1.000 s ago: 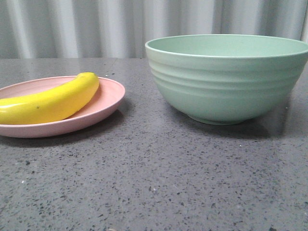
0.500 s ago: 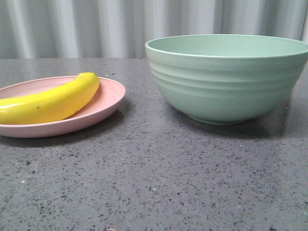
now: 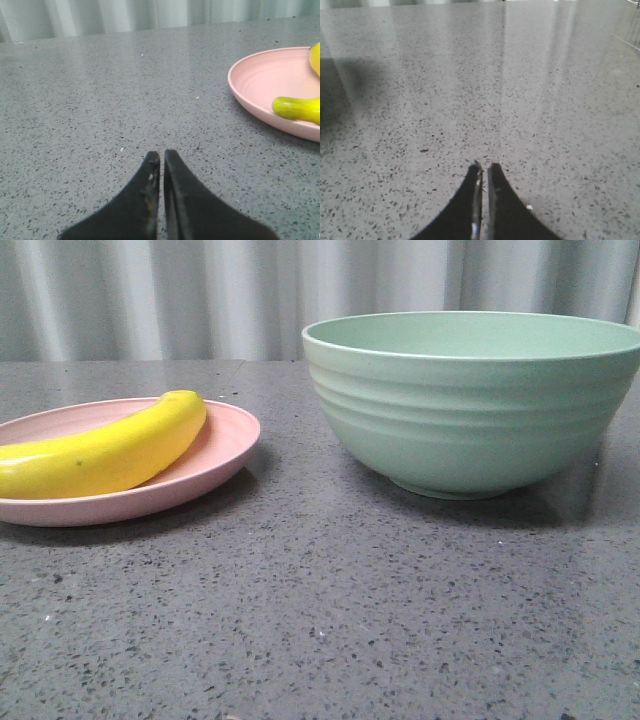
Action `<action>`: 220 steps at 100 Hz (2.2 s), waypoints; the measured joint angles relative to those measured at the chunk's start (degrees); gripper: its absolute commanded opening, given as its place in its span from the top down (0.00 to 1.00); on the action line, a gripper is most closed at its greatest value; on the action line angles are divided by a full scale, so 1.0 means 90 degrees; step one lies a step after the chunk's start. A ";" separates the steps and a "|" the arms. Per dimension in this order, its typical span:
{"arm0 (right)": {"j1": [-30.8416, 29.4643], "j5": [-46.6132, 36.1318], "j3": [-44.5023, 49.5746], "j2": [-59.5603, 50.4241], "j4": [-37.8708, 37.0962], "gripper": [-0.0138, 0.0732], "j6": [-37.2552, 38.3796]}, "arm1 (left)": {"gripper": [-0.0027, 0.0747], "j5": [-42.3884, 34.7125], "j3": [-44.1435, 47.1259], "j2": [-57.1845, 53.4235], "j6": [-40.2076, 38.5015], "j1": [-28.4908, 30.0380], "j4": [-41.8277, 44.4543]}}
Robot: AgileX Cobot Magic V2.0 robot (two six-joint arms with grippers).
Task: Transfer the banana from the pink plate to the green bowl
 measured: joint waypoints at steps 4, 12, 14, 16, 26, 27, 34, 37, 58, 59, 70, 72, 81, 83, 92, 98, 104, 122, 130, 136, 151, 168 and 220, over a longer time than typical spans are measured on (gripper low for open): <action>0.0000 -0.0033 0.0000 0.0000 0.0000 0.92 0.0000 | 0.99 -0.0012 0.0000 0.0000 0.0000 0.0000 0.0000; 0.0000 -0.0044 0.0000 0.0000 0.0000 0.92 0.0000 | 0.99 -0.0128 0.0000 0.0000 0.0000 0.0000 0.0000; 0.0000 -0.0072 0.0000 0.0000 0.0000 0.92 0.0000 | 0.99 -0.0173 0.0000 0.0000 0.0000 0.0000 0.0000; 0.0000 -0.0094 0.0000 0.0000 0.0000 0.92 0.0000 | 0.99 -0.0208 0.0000 0.0000 0.0000 0.0000 0.0000; 0.0000 -0.0313 0.0000 0.0000 0.0000 0.92 0.0000 | 0.99 -0.0254 0.0000 0.0000 0.0000 0.0000 0.0000; 0.0000 -0.0331 0.0000 0.0000 0.0000 0.92 0.0000 | 0.99 -0.0254 0.0000 0.0000 0.0000 0.0000 0.0000; 0.0000 -0.0455 0.0000 0.0000 0.0004 0.92 0.0000 | 0.99 -0.0269 0.0000 0.0000 0.0000 0.0000 0.0000; 0.0000 -0.0490 0.0000 0.0000 0.0004 0.92 0.0000 | 0.99 -0.0280 0.0000 0.0000 0.0000 0.0000 0.0000; 0.0000 -0.0753 0.0000 0.0000 0.0004 0.92 0.0000 | 0.99 -0.0316 0.0000 0.0000 0.0000 0.0000 0.0000; 0.0000 -0.0748 0.0000 0.0000 0.0004 0.92 0.0000 | 0.99 -0.0316 0.0000 0.0000 0.0000 0.0000 0.0000; 0.0000 -0.0802 0.0000 0.0000 0.0014 0.92 0.0000 | 0.99 -0.0493 0.0000 0.0000 0.0000 0.0000 -0.0043; 0.0000 -0.0802 0.0000 0.0000 0.0014 0.92 0.0000 | 0.99 -0.0512 0.0000 0.0000 0.0000 0.0000 -0.0043; 0.0000 -0.0816 0.0000 0.0000 0.0014 0.92 0.0000 | 0.99 -0.0520 0.0000 0.0000 0.0000 0.0000 -0.0052; 0.0000 -0.0816 0.0000 0.0000 0.0014 0.92 0.0000 | 0.99 -0.0520 0.0000 0.0000 0.0000 0.0000 -0.0052; 0.0000 -0.0816 0.0000 0.0000 0.0014 0.92 0.0000 | 0.99 -0.0520 0.0000 0.0000 0.0000 0.0000 -0.0052; 0.0000 -0.0816 0.0000 0.0000 0.0014 0.92 0.0000 | 0.99 -0.0520 0.0000 0.0000 0.0000 0.0000 -0.0056; 0.0000 -0.0819 0.0000 0.0000 0.0014 0.92 0.0000 | 0.99 -0.0520 0.0000 0.0000 0.0000 0.0000 -0.0056; 0.0000 -0.0879 0.0000 0.0000 0.0014 0.92 0.0000 | 0.99 -0.0530 0.0000 0.0000 0.0000 0.0000 -0.0056; 0.0000 -0.0894 0.0000 0.0000 0.0014 0.92 0.0000 | 0.99 -0.0530 0.0000 0.0000 0.0000 0.0000 -0.0056; 0.0000 -0.0894 0.0000 0.0000 0.0058 0.92 0.0000 | 0.99 -0.0530 0.0000 0.0000 0.0000 0.0000 -0.0056; 0.0000 -0.0922 0.0000 0.0000 0.0185 0.92 0.0011 | 0.99 -0.0530 0.0000 0.0000 0.0000 0.0000 -0.0066; 0.0000 -0.0922 0.0000 0.0000 0.0215 0.92 0.0011 | 0.99 -0.0530 0.0000 0.0000 0.0000 0.0000 -0.0066; 0.0000 -0.1003 0.0000 0.0000 0.0498 0.92 0.0011 | 0.99 -0.1186 0.0000 0.0000 0.0000 0.0000 -0.0314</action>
